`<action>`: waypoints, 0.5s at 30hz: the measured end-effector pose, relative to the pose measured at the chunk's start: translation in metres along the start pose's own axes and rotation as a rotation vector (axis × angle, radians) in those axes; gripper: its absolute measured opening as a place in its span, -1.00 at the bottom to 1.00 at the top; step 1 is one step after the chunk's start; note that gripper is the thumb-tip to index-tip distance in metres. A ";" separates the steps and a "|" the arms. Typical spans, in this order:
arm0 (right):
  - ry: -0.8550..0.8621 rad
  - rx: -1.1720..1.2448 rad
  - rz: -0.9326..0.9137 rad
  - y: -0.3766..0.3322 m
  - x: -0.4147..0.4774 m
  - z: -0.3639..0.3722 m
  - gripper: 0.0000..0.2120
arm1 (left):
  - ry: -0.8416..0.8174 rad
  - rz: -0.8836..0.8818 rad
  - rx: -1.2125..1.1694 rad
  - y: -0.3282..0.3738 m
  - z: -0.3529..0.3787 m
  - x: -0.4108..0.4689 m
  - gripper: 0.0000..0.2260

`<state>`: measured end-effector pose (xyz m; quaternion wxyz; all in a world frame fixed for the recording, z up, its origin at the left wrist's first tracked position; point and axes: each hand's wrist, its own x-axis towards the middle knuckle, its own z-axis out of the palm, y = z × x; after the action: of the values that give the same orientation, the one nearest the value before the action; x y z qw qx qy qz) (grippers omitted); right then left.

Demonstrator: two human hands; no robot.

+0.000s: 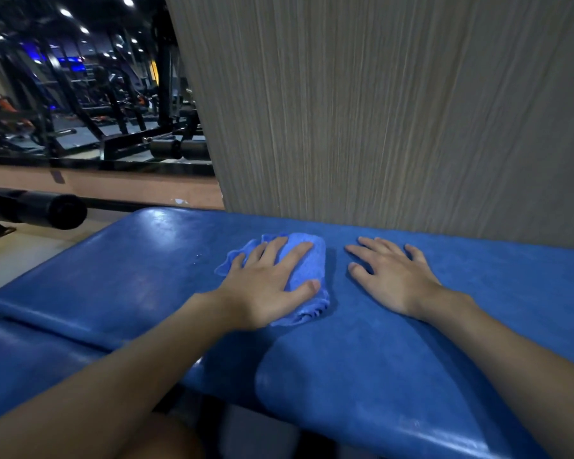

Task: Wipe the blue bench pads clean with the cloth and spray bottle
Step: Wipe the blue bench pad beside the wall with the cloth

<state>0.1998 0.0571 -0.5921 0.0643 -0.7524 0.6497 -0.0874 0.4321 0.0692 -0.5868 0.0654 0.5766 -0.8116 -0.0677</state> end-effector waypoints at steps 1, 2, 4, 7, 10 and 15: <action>-0.002 0.006 0.000 0.000 -0.001 -0.001 -0.50 | 0.011 0.012 0.011 -0.001 -0.001 -0.017 -0.17; -0.006 0.012 0.000 -0.001 -0.002 -0.002 -0.50 | 0.020 0.026 0.025 -0.003 -0.002 -0.033 -0.18; -0.015 0.013 -0.005 -0.002 -0.004 -0.004 -0.50 | 0.020 0.053 0.068 -0.007 -0.004 -0.065 -0.19; -0.066 -0.026 0.005 -0.005 -0.004 -0.008 -0.50 | 0.015 0.085 0.092 -0.011 -0.008 -0.091 -0.18; -0.126 -0.112 0.021 -0.009 0.003 -0.016 -0.51 | 0.009 0.064 0.091 -0.012 -0.008 -0.081 -0.22; -0.063 -0.053 -0.037 -0.022 0.015 -0.011 -0.50 | 0.015 0.016 -0.011 -0.015 -0.005 -0.018 -0.18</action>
<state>0.2213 0.0459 -0.5762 0.0631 -0.7681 0.6355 -0.0473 0.4525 0.0812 -0.5854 0.0752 0.5704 -0.8151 -0.0673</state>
